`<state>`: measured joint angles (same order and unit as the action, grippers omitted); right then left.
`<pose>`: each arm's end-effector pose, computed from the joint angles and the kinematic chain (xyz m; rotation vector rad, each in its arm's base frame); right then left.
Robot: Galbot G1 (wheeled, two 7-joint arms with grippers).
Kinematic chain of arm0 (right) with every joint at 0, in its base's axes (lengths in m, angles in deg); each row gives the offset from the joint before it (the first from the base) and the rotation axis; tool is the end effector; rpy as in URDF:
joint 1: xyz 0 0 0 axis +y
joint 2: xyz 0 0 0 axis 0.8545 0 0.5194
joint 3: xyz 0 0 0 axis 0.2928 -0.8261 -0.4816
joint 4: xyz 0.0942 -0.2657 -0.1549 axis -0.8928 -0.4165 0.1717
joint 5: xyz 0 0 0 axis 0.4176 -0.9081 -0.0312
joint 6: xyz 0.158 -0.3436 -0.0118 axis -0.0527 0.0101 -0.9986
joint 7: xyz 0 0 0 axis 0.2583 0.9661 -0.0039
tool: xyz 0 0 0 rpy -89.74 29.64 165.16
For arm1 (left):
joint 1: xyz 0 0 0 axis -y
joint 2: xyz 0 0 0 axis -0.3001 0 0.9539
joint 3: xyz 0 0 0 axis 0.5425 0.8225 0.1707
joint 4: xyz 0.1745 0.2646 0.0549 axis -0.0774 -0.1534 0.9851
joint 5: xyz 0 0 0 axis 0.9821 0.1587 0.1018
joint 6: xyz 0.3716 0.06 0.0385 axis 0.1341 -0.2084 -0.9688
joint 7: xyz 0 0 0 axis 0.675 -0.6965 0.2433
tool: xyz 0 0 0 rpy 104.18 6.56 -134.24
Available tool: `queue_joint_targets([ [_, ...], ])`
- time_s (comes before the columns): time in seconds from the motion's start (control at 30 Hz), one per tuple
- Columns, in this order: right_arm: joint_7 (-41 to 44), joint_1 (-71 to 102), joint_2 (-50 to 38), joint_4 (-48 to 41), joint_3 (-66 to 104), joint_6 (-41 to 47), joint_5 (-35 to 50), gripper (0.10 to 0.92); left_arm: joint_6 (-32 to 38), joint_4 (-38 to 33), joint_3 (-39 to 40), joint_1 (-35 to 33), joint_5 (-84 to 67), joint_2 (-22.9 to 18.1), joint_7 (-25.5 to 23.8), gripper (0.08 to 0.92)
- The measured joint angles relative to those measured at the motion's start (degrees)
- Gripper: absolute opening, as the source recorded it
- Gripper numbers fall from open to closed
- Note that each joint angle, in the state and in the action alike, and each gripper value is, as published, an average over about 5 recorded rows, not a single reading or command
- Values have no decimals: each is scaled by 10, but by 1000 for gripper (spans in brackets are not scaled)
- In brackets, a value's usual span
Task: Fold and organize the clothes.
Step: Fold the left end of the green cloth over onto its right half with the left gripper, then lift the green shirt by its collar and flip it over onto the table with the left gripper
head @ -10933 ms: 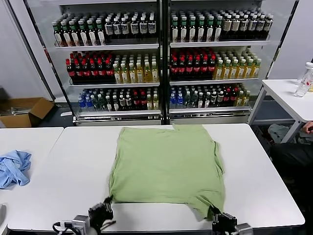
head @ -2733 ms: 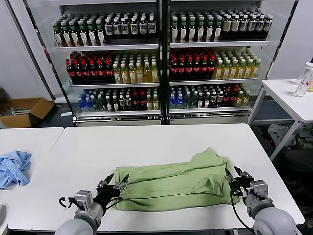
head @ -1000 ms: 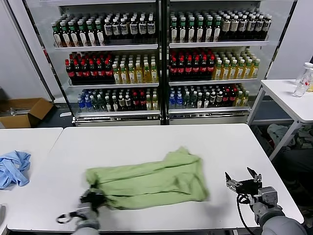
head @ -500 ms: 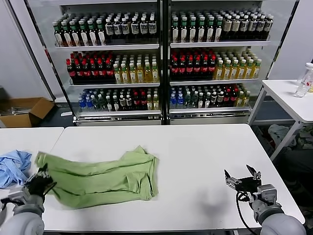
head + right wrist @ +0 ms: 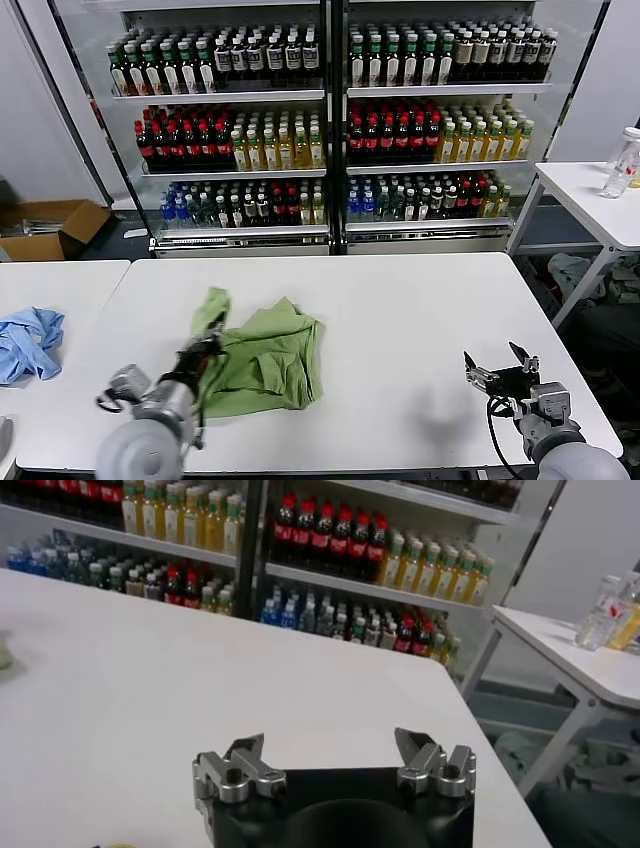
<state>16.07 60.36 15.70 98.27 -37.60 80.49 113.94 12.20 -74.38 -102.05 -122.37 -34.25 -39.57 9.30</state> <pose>0.2380 -0.0843 -0.2019 0.0156 -2.6839 0.3288 0.2790 0.0142 -0.2035 -0.1498 -2.6980 0.8584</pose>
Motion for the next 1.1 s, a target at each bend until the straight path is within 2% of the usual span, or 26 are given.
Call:
queue_joint_targets([
  [0.17,1,0,0,-4,1,-1,0,823,-4,39,57,41,16,-24,0,100],
  [0.27,1,-1,-1,-6,2,-2,1,823,-8,63,85,58,48,-30,-4,137],
  [0.53,2,-8,-1,-9,-2,-2,3,823,-8,90,129,75,159,-29,-23,366],
  [0.7,2,-13,0,-11,-6,-2,3,823,-7,70,128,63,203,-22,-34,504],
  [0.97,2,-24,6,-16,-17,-2,0,823,-3,35,63,14,244,-4,-27,738],
  [1.1,2,-30,9,-20,-23,-2,-2,823,-5,49,23,-7,259,7,-21,809],
])
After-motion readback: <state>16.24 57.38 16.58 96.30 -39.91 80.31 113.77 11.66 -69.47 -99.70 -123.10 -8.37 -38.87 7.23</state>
